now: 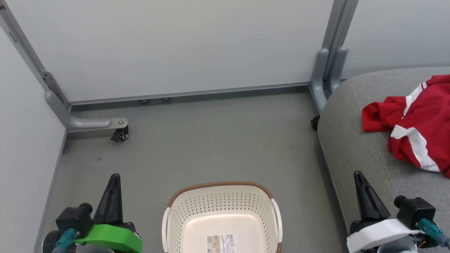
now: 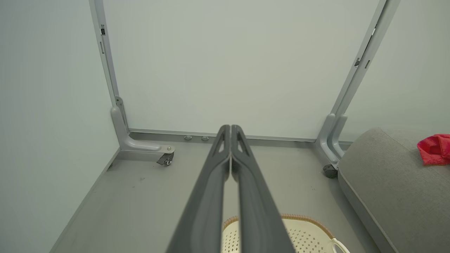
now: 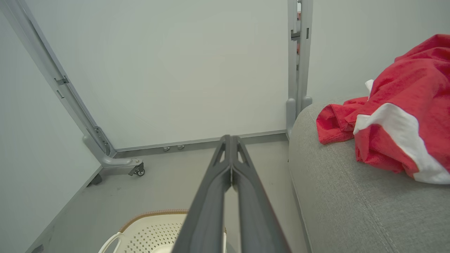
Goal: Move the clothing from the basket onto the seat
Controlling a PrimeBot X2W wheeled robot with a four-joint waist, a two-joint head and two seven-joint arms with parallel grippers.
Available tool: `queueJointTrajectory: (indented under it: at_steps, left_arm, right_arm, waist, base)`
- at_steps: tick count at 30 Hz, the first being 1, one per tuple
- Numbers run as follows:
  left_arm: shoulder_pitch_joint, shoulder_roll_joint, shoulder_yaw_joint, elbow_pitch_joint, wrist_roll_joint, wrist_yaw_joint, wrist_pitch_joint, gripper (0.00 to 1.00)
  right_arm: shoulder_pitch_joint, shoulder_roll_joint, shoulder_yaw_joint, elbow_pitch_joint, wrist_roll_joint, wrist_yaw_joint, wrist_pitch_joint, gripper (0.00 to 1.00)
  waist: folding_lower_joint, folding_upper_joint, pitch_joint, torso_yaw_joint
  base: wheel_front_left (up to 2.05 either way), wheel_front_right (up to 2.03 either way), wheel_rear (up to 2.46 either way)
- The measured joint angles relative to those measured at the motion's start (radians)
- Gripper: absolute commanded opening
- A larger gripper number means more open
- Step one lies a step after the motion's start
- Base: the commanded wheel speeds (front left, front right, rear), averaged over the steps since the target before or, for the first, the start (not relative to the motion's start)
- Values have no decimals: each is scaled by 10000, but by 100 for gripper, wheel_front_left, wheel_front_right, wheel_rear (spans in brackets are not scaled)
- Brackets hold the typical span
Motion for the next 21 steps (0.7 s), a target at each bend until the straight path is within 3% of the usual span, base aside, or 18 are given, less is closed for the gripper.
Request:
queueJointTrajectory:
  at_steps: [21]
  left_arm:
    - [-59, -173, 566, -65, -3643, -21, 961, 0]
  right_arm:
    - [-312, -33, -230, 353, 3831, -2, 949, 0]
  waist:
    - [0, 0, 44, -157]
  base:
    - [0, 0, 0]
